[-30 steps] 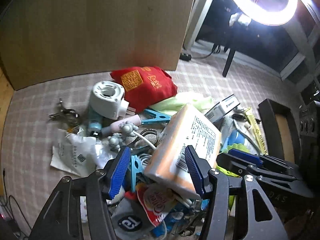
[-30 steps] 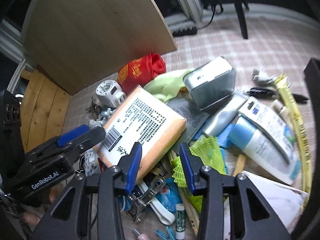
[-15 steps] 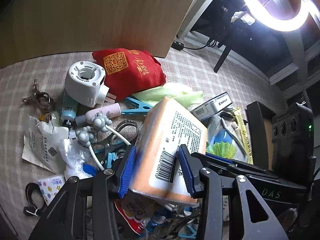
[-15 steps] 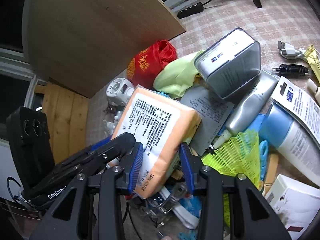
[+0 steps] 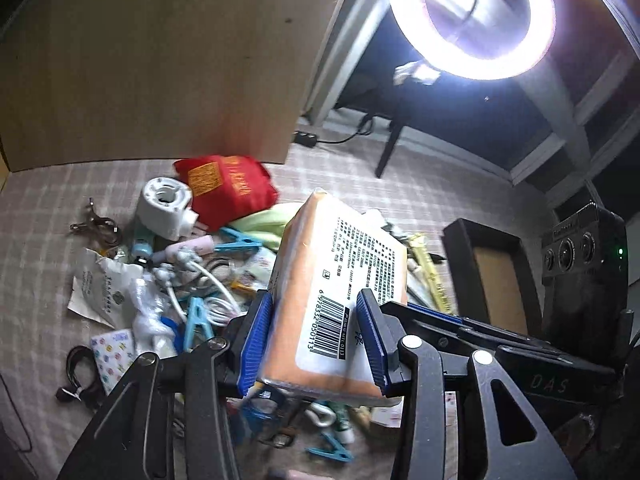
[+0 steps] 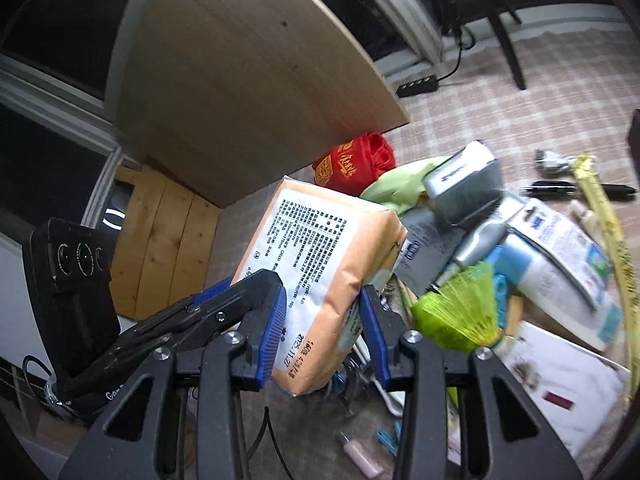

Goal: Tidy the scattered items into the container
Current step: 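Grasp the orange barcode package from the pile with the right gripper, then carry the orange package over the black tray and open the right gripper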

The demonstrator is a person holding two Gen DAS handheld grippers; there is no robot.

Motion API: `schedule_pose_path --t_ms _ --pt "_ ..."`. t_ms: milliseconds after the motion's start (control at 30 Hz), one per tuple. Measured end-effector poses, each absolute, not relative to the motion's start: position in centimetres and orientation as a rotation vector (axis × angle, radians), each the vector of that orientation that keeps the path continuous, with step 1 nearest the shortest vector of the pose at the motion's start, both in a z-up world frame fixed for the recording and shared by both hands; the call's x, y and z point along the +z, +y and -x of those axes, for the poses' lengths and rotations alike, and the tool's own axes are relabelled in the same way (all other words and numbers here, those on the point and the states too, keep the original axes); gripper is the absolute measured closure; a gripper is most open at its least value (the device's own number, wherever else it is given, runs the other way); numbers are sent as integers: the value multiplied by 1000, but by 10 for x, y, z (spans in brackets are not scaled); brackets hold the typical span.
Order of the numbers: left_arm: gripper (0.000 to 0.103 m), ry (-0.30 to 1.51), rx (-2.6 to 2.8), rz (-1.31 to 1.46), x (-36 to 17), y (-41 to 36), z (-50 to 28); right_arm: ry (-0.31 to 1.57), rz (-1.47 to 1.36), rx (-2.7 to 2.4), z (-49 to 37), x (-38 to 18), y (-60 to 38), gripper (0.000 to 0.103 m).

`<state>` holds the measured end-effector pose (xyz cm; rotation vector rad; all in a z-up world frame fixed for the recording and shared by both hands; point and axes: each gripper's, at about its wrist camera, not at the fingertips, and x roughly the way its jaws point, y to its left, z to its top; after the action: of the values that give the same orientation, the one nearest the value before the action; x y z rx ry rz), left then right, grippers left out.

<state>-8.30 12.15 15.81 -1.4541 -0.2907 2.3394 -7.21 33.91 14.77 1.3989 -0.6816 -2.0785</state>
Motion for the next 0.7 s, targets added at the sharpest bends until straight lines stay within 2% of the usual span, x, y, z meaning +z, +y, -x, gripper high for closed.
schedule_pose_path --t_ms 333,700 --pt "62 -219 2216 1387 169 214 56 -755 -1361 -2228 29 165 442 64" --pt "62 -144 1979 1333 170 375 15 -896 -1371 -2465 -36 170 604 64"
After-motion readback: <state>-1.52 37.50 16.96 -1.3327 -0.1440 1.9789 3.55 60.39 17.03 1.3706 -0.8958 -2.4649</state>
